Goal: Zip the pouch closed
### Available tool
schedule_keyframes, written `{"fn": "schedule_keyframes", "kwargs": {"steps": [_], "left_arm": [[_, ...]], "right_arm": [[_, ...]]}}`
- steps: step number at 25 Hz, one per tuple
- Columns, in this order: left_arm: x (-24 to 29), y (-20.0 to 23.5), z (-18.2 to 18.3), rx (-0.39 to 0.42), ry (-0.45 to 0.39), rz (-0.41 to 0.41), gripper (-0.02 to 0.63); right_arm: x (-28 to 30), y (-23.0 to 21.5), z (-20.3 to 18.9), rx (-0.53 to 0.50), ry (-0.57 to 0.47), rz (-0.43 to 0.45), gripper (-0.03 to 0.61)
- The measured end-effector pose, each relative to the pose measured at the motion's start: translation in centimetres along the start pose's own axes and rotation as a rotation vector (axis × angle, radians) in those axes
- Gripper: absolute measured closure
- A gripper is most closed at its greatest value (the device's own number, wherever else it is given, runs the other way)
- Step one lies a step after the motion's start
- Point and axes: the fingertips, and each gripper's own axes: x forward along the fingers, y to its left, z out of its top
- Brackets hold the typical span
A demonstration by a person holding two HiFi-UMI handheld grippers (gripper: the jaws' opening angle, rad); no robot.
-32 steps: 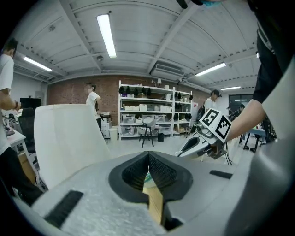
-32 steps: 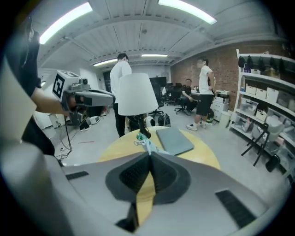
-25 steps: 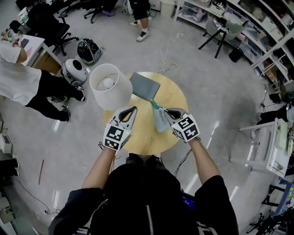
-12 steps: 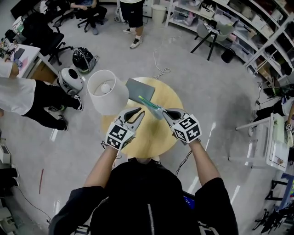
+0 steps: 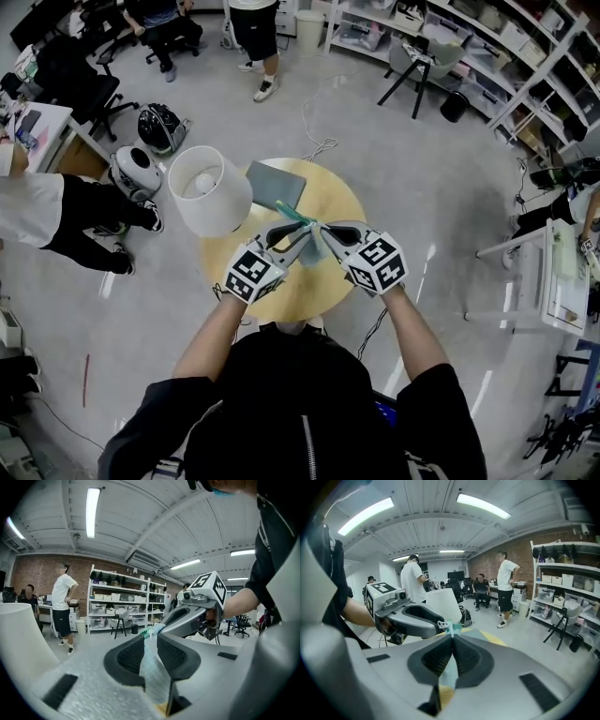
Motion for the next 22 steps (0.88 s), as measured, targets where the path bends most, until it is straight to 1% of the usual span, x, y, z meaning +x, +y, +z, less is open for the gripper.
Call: {"fn": "schedule_keyframes", "kwargs": {"steps": [2, 5, 11, 18, 22], "left_arm": [[0.1, -0.2, 0.2, -0.003, -0.007, 0.0, 0.54], [0.3, -0.2, 0.3, 0.007, -0.009, 0.006, 0.598], [0.4, -0.3, 0.1, -0.005, 0.0, 0.002, 0.604], [-0.3, 0.6, 0.0, 0.01, 0.013, -0.008, 0.606], [-0.4, 0.5, -0.2, 0.005, 0.022, -0.008, 0.605]], "right_arm": [[0.0, 0.3, 0.1, 0.003, -0.005, 0.005, 0.571], [-0.1, 0.6, 0.1, 0.007, -0.005, 0.013, 0.571], [-0.2, 0.6, -0.3, 0.005, -0.008, 0.022, 0.571], [0.3, 1.3, 0.1, -0.005, -0.016, 0.029, 0.572], [0.1, 1.7, -0.1, -0.007, -0.018, 0.032, 0.572]]}}
